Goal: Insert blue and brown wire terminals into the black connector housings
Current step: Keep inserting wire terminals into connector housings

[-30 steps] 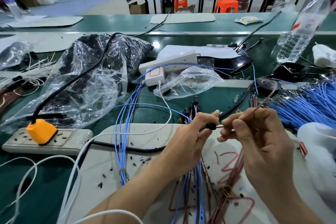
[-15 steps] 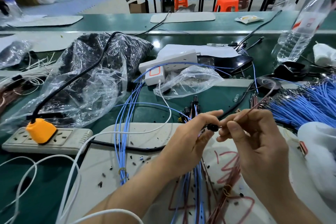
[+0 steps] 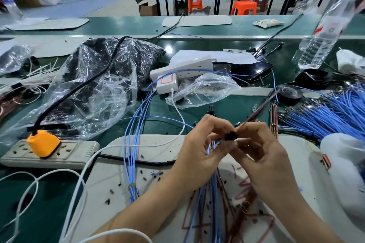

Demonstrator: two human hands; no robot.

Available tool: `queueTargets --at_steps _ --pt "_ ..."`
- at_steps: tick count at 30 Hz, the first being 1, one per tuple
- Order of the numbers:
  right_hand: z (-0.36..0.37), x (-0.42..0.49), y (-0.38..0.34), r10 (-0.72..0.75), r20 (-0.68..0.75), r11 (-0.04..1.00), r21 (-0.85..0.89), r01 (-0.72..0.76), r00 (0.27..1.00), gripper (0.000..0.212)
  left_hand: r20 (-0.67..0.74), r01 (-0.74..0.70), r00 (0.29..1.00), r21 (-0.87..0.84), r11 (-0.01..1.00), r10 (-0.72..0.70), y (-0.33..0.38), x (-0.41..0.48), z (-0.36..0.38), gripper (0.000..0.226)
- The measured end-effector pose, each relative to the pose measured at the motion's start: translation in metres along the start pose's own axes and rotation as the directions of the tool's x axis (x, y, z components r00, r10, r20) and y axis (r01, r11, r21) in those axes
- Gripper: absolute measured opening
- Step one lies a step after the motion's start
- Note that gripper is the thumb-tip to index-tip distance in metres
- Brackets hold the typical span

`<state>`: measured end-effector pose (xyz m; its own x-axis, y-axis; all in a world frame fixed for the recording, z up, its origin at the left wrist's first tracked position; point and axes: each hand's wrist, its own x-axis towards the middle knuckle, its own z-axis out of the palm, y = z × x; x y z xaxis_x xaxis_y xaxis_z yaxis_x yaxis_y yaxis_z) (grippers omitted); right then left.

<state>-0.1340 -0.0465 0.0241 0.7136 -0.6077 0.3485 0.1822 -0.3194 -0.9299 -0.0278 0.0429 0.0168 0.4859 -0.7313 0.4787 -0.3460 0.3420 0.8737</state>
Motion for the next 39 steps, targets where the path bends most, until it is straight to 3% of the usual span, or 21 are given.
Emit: queueTargets --at_steps 4,6,7,8,10,12,13,15,17,18,20,23,27,29,32,39 --pt "0.000 0.000 -0.001 0.017 -0.017 1.000 -0.009 -0.017 1.000 0.027 -0.055 0.112 0.991 -0.151 0.982 -0.122 0.003 0.002 0.002 0.020" --pt "0.000 -0.001 -0.002 0.122 0.087 0.992 0.003 -0.123 0.989 0.038 -0.175 0.183 0.946 -0.409 0.894 -0.274 0.006 0.009 -0.005 0.016" --pt "-0.002 -0.001 -0.005 0.224 0.197 0.970 0.046 -0.237 0.955 0.039 -0.223 0.183 0.900 -0.585 0.790 -0.374 0.007 0.015 -0.013 0.013" --pt "-0.005 -0.001 -0.008 0.323 0.348 0.928 0.068 -0.367 0.880 0.036 -0.252 0.151 0.844 -0.735 0.662 -0.473 0.006 0.020 -0.025 0.010" --pt "-0.013 0.002 -0.016 0.402 0.669 0.847 -0.011 -0.532 0.625 0.023 -0.268 0.035 0.738 -0.901 0.433 -0.619 0.005 0.031 -0.056 0.015" --pt "-0.020 0.003 -0.023 0.389 0.845 0.847 -0.171 -0.503 0.368 0.012 -0.288 -0.123 0.694 -0.950 0.285 -0.660 0.002 0.036 -0.085 0.022" --pt "-0.021 0.004 -0.025 0.381 0.881 0.863 -0.229 -0.450 0.282 0.011 -0.306 -0.183 0.683 -0.951 0.250 -0.663 0.000 0.037 -0.096 0.024" --pt "-0.023 0.005 -0.026 0.395 0.895 0.881 -0.305 -0.362 0.207 0.010 -0.335 -0.232 0.673 -0.942 0.242 -0.660 -0.004 0.037 -0.108 0.025" --pt "-0.021 0.004 -0.024 0.428 0.873 0.874 -0.334 -0.354 0.233 0.012 -0.373 -0.235 0.675 -0.927 0.294 -0.636 -0.004 0.037 -0.112 0.023" --pt "-0.019 0.004 -0.023 0.439 0.849 0.869 -0.318 -0.379 0.294 0.014 -0.387 -0.210 0.682 -0.916 0.341 -0.620 -0.002 0.037 -0.110 0.019" --pt "-0.015 0.003 -0.018 0.461 0.739 0.861 -0.237 -0.450 0.492 0.024 -0.397 -0.103 0.716 -0.874 0.475 -0.574 0.003 0.037 -0.096 0.015" --pt "-0.005 0.002 -0.018 0.465 0.472 0.845 0.017 -0.535 0.749 0.037 -0.320 0.075 0.820 -0.761 0.644 -0.474 0.004 0.029 -0.058 0.016" --pt "-0.003 0.005 -0.015 0.362 0.141 0.892 0.234 -0.387 0.921 0.049 -0.176 0.223 0.918 -0.510 0.831 -0.354 0.000 0.014 -0.019 0.014" --pt "-0.007 0.007 -0.015 0.272 -0.003 0.937 0.229 -0.264 0.962 0.047 -0.167 0.243 0.925 -0.434 0.868 -0.342 0.000 0.011 -0.015 0.020" --pt "-0.011 0.006 -0.014 0.203 -0.125 0.965 0.193 -0.177 0.971 0.042 -0.183 0.210 0.925 -0.484 0.850 -0.333 0.002 0.013 -0.017 0.016" --pt "-0.016 0.010 -0.001 0.327 -0.170 0.941 0.151 -0.303 0.930 0.048 -0.394 0.090 0.866 -0.486 0.869 -0.309 0.000 0.016 -0.023 0.021"
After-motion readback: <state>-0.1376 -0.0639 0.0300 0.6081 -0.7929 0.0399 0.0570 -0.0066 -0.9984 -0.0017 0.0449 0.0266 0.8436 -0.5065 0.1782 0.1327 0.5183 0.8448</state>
